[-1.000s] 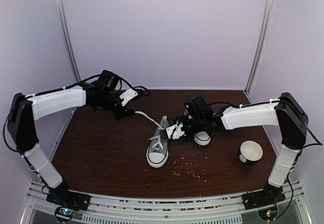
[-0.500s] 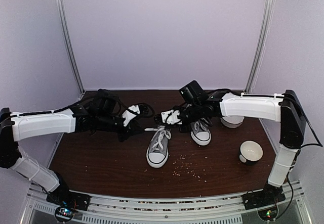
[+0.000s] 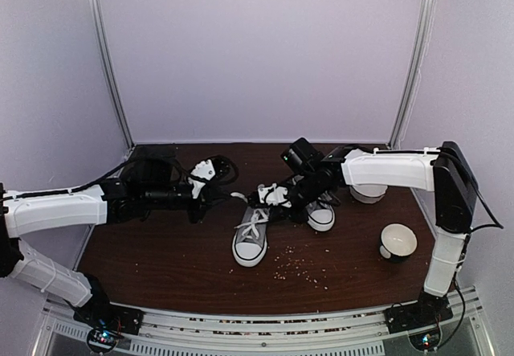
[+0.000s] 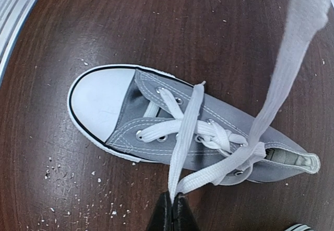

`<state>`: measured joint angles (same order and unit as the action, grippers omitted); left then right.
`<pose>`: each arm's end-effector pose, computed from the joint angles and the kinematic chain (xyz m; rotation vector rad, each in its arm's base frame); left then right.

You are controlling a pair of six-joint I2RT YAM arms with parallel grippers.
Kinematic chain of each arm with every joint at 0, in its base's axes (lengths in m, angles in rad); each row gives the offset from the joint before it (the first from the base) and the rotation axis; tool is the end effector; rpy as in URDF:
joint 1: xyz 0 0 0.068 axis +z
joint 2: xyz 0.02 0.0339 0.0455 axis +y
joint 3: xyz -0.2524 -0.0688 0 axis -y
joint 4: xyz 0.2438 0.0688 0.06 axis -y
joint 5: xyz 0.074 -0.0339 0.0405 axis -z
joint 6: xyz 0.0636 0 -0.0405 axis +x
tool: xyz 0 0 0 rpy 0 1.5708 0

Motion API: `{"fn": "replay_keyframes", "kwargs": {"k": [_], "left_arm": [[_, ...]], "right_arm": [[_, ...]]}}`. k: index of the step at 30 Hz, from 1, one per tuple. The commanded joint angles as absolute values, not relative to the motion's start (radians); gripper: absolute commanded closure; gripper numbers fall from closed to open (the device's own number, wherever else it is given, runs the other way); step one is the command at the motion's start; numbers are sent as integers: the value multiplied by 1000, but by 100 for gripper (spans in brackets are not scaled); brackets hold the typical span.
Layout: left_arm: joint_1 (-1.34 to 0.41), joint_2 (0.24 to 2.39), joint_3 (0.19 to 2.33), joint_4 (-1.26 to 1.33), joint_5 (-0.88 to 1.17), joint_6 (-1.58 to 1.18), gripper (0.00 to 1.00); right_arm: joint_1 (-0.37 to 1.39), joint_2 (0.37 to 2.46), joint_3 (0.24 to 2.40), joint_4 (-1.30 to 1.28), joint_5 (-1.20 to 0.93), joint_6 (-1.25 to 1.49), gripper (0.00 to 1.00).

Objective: Tie the shoes
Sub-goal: Wrap the half-tied shoelace around a loop with the shoelace.

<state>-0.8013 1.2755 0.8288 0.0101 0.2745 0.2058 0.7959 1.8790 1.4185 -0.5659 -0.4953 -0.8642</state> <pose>0.2067 -0.2382 0.2466 1.1433 1.7028 -0.6515 0.2645 0.3133 0.1882 -1.9784 1.5683 0.6124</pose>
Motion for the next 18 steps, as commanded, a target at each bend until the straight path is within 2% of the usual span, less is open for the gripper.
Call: {"fn": "replay_keyframes", "kwargs": {"k": [1,6,13,18], "left_arm": [[-801,1304,880,15,101,205,100],[-796,1362,939,-5,53,198,100],[-795,1339,949,76,150,201,100],[-796,1306,889,117,223,214,100]], "right_arm": [[800,1820,1380,-610,-585,-911,100],[804,1796,1353,-590,-653,-930,100],[805,1873,1461,-715,-735,-967,100],[781,1906,1488,-618,-737,-808,100]]}}
